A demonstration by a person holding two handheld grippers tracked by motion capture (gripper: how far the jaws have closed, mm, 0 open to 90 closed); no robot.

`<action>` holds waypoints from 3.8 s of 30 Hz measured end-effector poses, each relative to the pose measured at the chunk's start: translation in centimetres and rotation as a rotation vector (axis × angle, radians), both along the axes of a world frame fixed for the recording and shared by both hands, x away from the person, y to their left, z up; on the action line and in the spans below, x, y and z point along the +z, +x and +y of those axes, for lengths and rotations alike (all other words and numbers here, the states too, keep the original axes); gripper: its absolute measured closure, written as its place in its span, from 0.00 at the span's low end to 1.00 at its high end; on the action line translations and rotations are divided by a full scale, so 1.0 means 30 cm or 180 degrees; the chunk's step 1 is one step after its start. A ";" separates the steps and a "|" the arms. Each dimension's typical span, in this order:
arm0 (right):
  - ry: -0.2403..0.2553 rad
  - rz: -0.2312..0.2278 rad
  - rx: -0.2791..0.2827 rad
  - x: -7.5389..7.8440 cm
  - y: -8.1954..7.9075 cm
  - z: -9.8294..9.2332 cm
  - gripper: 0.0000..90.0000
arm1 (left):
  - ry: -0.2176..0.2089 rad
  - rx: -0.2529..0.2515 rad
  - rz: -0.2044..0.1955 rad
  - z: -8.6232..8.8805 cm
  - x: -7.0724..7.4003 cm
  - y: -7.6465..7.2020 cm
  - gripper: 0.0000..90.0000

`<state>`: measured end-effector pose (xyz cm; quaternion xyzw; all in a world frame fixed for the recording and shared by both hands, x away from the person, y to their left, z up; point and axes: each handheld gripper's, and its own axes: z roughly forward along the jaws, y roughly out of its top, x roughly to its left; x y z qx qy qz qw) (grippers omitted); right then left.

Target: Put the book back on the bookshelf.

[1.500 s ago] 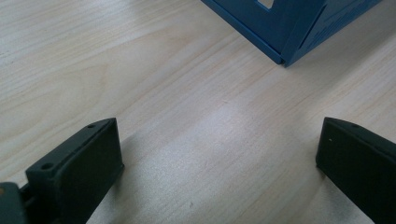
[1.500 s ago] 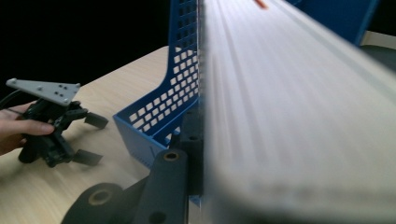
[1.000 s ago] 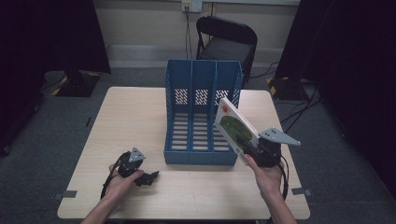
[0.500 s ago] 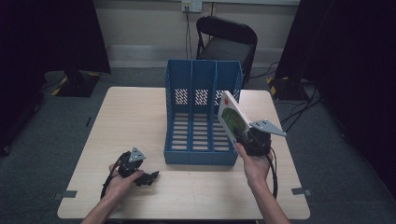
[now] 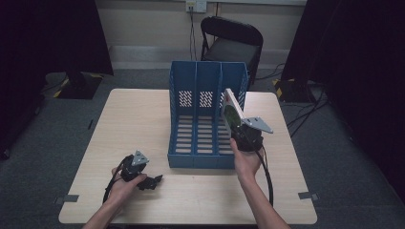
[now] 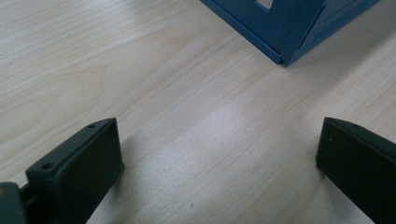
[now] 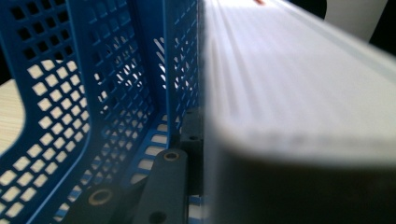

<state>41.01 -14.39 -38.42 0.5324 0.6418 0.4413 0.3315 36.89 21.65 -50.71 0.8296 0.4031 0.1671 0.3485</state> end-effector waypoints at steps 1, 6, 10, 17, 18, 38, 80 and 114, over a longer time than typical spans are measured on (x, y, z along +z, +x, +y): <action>-0.0003 0.0009 -0.0016 -0.005 0.007 0.004 0.85 | 0.0000 -0.0001 0.0000 0.000 0.000 0.000 0.00; -0.0022 0.0064 -0.0109 -0.032 0.038 0.020 0.85 | -0.0009 0.0000 0.0005 0.000 0.000 0.000 0.00; -0.0049 0.0117 -0.0166 -0.051 0.056 0.030 0.85 | -0.0011 0.0000 0.0005 -0.001 0.000 0.000 0.00; -0.0122 0.0207 -0.0180 -0.081 0.066 0.033 0.85 | -0.0008 -0.0002 0.0005 0.000 0.000 0.000 0.00; -0.0171 0.0233 -0.0205 -0.087 0.072 0.032 0.85 | -0.0009 -0.0002 0.0005 0.000 0.000 0.000 0.00; -0.0214 0.0473 -0.0187 -0.127 0.103 0.035 0.85 | -0.0010 0.0000 0.0004 -0.001 0.000 0.000 0.00; -0.0325 0.0554 0.0087 -0.177 0.016 0.007 0.78 | -0.0004 -0.0005 0.0002 -0.001 0.000 0.000 0.00; -0.0117 0.0530 0.0314 -0.161 0.066 -0.014 0.74 | 0.0000 -0.0011 0.0001 0.000 0.000 0.000 0.00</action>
